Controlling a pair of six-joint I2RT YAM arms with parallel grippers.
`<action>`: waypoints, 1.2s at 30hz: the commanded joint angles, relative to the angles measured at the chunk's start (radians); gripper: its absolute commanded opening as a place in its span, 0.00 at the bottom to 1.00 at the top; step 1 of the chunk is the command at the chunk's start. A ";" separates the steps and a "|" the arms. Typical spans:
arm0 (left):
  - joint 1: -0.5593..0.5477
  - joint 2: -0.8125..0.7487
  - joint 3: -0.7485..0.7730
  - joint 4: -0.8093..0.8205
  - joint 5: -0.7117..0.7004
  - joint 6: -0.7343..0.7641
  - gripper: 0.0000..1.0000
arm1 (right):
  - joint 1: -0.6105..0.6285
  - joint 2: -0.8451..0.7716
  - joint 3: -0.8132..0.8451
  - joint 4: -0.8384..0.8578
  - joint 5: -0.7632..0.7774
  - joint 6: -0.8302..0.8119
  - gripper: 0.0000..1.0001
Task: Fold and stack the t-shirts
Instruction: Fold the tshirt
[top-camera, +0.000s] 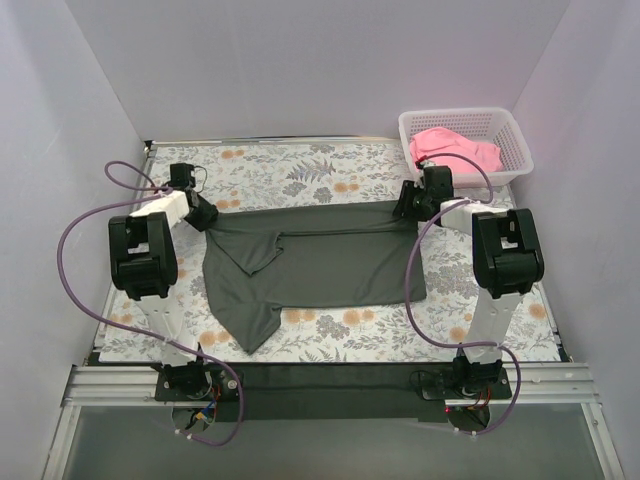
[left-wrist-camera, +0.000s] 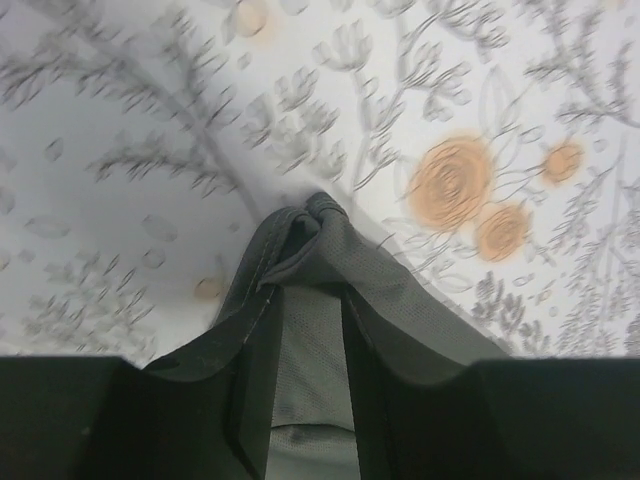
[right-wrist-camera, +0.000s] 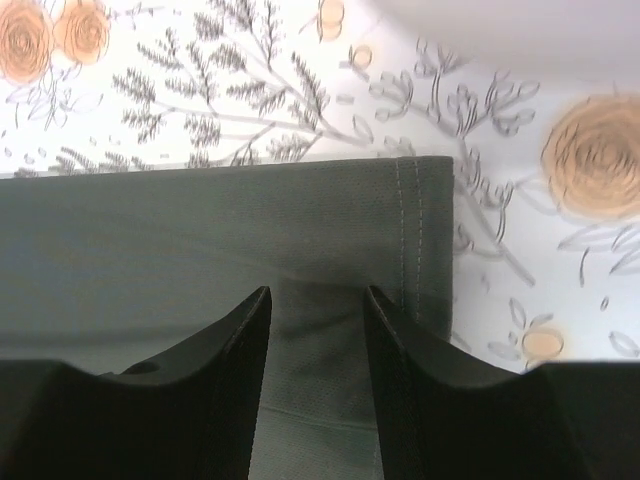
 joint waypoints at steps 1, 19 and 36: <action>0.011 0.084 0.074 -0.001 0.047 0.016 0.31 | -0.012 0.050 0.070 -0.055 0.062 -0.043 0.43; -0.004 -0.538 -0.255 -0.193 0.044 0.031 0.64 | 0.061 -0.444 -0.203 -0.253 0.003 -0.025 0.62; -0.465 -0.770 -0.498 -0.406 -0.160 -0.202 0.59 | 0.273 -0.749 -0.544 -0.325 0.020 0.038 0.61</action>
